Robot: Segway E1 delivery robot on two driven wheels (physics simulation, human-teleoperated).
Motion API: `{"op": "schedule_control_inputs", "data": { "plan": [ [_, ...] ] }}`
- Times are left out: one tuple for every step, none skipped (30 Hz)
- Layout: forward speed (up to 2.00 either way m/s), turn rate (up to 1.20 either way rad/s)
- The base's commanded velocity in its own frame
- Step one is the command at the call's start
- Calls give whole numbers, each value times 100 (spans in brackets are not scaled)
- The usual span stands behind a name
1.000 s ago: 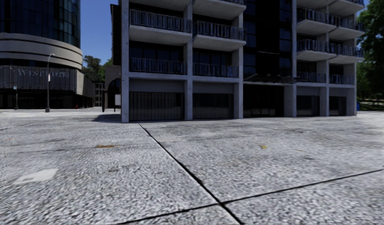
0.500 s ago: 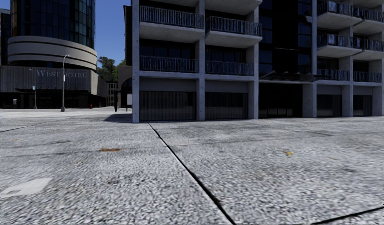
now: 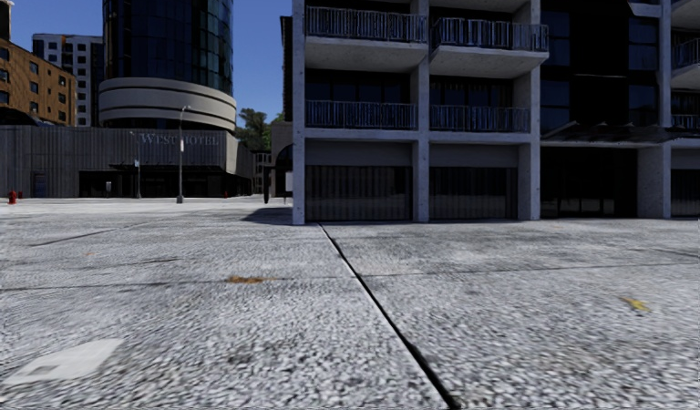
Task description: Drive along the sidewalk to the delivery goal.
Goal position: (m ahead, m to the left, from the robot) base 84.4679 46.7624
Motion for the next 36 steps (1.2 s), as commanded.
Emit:
{"op": "schedule_control_inputs", "data": {
  "plan": [
    [82, 47],
    [82, 47],
    [82, 47],
    [82, 47],
    [82, 47],
    [82, 47],
    [83, 46],
    [83, 32],
    [87, 5],
    [87, 5],
    [94, 0],
    [122, 0],
    [145, 0],
    [142, 0],
    [138, 0],
    [136, 0],
    [136, 0],
    [135, 0],
    [134, 0],
    [134, 0],
    [134, 0],
    [134, 0],
    [134, 0],
    [133, 0],
    [132, 0],
    [132, 0],
    [132, 0],
    [132, 0],
    [139, 0],
    [200, 2],
    [200, 17],
    [200, 17],
    [200, 34],
    [200, 43],
    [200, 48],
    [200, 48]
  ]
}}
